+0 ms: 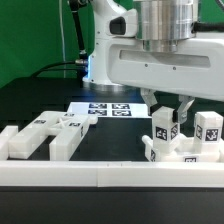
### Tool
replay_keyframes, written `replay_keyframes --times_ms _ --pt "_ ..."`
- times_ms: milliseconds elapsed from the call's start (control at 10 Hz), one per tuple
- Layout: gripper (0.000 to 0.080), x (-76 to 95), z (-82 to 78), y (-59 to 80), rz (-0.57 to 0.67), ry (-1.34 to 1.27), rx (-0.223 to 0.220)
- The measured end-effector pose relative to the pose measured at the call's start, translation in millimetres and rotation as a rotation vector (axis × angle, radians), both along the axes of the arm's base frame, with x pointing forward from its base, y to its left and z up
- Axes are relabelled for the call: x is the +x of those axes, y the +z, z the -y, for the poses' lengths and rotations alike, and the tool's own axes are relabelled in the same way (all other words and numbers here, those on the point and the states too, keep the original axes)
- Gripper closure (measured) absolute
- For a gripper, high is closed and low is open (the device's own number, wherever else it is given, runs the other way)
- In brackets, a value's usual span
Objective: Assemble chair
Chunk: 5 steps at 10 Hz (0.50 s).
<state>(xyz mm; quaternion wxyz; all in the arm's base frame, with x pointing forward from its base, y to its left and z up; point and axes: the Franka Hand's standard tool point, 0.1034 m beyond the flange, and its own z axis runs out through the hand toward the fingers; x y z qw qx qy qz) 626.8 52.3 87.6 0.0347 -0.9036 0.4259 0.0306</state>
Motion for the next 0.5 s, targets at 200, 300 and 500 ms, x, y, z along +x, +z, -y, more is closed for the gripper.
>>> replay_keyframes --times_ms 200,300,500 --pt "0.0509 -0.1 -1.5 0.1 -0.014 -0.167 -0.009" --pt "0.0509 1.8 -2.3 0.3 -0.008 -0.264 -0.014" --pt "0.0509 1.4 -6.9 0.5 -0.026 -0.483 -0.021"
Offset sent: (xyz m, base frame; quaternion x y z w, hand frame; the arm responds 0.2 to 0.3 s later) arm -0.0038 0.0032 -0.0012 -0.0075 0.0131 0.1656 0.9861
